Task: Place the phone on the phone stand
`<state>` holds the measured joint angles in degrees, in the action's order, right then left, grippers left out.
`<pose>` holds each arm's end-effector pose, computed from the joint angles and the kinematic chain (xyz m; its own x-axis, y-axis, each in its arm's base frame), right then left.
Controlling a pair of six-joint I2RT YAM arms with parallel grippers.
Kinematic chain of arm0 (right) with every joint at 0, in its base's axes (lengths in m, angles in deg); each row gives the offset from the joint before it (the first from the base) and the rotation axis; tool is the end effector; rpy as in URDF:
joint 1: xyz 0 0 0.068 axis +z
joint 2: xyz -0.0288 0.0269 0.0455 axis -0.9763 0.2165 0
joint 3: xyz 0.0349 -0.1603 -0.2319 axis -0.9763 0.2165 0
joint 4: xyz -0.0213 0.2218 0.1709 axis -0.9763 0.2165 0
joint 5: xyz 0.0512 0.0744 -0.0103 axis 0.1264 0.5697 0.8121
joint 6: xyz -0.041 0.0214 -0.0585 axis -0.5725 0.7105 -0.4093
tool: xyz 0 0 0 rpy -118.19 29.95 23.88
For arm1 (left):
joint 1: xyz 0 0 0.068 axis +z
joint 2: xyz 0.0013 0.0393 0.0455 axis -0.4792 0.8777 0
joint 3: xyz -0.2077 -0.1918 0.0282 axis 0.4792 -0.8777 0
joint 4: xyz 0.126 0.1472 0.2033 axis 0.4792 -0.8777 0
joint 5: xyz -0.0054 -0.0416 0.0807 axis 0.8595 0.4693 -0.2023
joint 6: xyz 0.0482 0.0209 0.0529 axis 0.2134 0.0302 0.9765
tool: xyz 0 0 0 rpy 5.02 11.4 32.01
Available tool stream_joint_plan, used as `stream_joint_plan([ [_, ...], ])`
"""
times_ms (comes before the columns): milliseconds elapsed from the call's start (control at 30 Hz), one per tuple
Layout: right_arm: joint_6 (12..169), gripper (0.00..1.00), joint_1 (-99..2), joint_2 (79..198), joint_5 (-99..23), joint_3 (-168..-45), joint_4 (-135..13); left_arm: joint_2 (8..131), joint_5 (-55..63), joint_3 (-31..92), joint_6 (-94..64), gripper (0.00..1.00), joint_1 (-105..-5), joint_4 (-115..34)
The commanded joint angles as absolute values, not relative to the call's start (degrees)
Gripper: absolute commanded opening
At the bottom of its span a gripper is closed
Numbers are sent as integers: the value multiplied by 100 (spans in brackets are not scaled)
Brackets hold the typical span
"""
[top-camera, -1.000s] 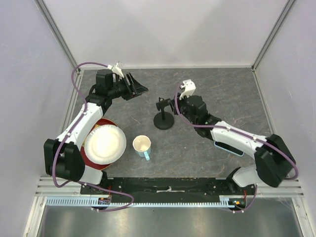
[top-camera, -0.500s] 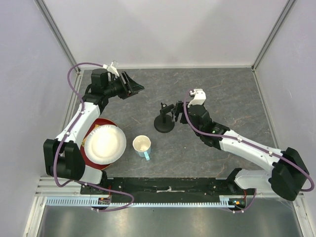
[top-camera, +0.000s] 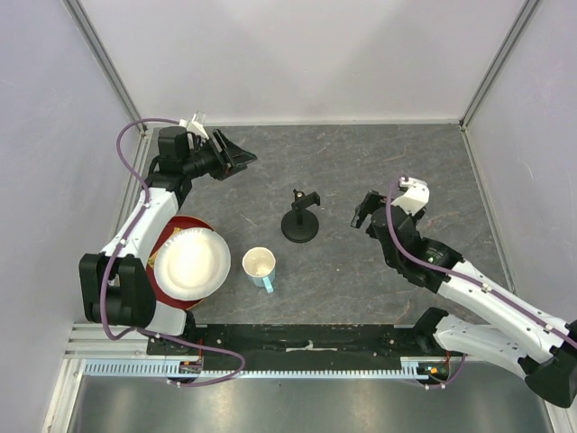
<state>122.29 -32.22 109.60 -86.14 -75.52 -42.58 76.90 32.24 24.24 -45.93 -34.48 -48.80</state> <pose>0.1914 0.1354 0.2988 -0.3335 0.3319 -0.8824 0.0970 0.9431 0.3181 0.3653 -0.0750 0.3174 -0.7121 -0.4736 -0.5183 0.1969 0.5739 -0.7949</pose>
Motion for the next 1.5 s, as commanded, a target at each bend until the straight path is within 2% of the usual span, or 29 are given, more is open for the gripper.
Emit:
stream_joint_plan([
  [0,14009,98,-3477,10949,-9468,-7543,-2742,7691,3600,2350,-4937,62,-3400,-4443],
  [67,14361,98,-3688,10923,-9293,-7543,-2608,7700,3644,2341,-4964,61,-3400,-4390],
  [200,15361,98,-4818,10896,-8381,-7613,-2101,7735,3688,2332,-4999,61,-3391,-4355],
  [433,16067,98,-6035,11195,-7176,-7781,-1009,7805,3793,2315,-5078,61,-3382,-4302],
  [667,16419,98,-6659,11274,-5875,-6702,-1087,7832,3846,2271,-5148,61,-3382,-4302],
  [933,16551,98,-7397,11345,-5864,-6340,-1438,7832,3899,2236,-5236,61,-3356,-4083],
  [1133,16420,98,-7960,11625,-5627,-5961,-2369,7858,3908,2218,-5254,61,-3329,-4065],
  [1467,15569,98,-8233,12547,-6171,-6540,-3265,7840,3995,2130,-5395,61,-3215,-3898],
])
